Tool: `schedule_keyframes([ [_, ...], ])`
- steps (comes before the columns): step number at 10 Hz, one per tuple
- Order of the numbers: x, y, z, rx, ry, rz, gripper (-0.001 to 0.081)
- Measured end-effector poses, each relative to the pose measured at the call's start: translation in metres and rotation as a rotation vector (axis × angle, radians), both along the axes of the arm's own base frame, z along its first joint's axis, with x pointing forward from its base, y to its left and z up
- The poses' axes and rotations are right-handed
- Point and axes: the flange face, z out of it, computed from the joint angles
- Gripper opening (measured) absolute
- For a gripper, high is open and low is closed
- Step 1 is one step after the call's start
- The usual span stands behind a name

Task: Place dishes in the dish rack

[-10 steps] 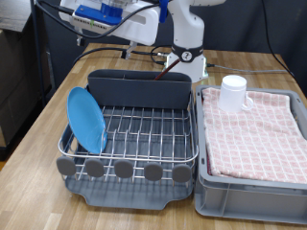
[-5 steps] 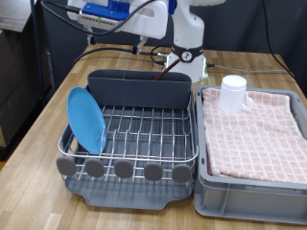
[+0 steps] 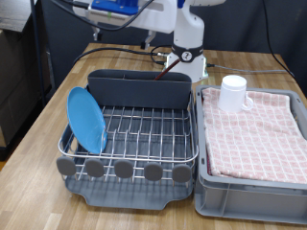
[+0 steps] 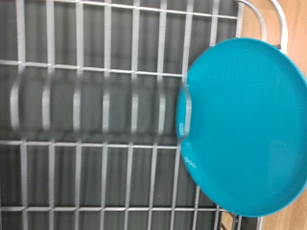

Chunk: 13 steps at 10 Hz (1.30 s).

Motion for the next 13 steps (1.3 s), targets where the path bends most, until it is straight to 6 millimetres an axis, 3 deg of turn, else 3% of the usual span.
schedule_keyframes([
  [4, -0.010, 0.071, 0.015, 0.067, 0.068, 0.126, 0.0803],
  [9, -0.036, 0.153, 0.014, 0.064, 0.128, 0.281, 0.0803],
  [10, -0.044, 0.157, 0.015, 0.066, 0.122, 0.288, 0.0803],
  [13, -0.038, 0.163, 0.019, 0.047, 0.089, 0.310, 0.0803],
])
